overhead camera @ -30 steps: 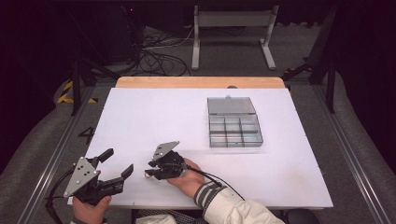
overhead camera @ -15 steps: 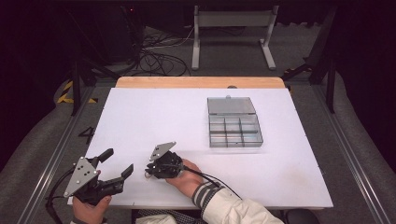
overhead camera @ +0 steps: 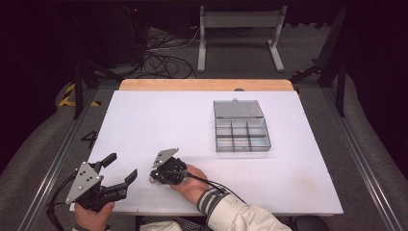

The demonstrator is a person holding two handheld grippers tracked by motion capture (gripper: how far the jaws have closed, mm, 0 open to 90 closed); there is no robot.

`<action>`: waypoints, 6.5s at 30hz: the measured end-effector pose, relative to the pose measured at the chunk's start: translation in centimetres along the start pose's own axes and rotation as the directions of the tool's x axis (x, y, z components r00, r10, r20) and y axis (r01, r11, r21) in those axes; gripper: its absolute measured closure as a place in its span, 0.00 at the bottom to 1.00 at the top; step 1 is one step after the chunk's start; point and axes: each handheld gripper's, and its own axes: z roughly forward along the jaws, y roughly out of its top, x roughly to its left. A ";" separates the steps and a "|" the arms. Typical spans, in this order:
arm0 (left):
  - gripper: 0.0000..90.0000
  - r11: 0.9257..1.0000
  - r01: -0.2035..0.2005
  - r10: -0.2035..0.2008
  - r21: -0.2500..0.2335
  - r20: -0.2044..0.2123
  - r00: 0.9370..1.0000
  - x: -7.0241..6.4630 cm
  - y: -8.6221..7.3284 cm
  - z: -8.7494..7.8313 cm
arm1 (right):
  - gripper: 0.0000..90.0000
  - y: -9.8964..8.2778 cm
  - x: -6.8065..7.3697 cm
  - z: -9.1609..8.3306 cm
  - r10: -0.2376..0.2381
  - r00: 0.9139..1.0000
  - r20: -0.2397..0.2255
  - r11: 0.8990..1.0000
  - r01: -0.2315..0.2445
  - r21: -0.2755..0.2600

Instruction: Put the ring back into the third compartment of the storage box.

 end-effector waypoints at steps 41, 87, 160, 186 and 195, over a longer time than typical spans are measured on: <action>0.20 1.000 0.000 0.000 0.005 -0.001 1.000 0.0 0.0 0.0 | 0.97 1.1 -1.6 -7.1 0.008 0.995 0.100 0.995 0.002 -0.097; 0.20 1.000 -0.012 0.012 0.010 -0.002 1.000 -0.2 0.0 0.2 | 0.97 -1.2 -7.9 -18.2 0.123 0.942 0.312 0.988 -0.085 -0.133; 0.20 1.000 -0.014 0.014 0.017 0.001 1.000 -0.2 0.0 0.3 | 0.97 -8.3 -18.1 -23.4 0.305 0.765 0.567 0.932 -0.362 -0.012; 0.20 1.000 -0.011 0.011 0.019 0.002 1.000 -0.2 -0.1 0.3 | 0.97 -9.8 -19.3 -22.8 0.349 0.754 0.556 0.890 -0.452 0.055; 0.20 1.000 -0.014 0.014 0.022 0.001 1.000 -0.2 -0.1 0.4 | 0.96 -10.1 -19.4 -22.5 0.358 0.758 0.545 0.877 -0.473 0.083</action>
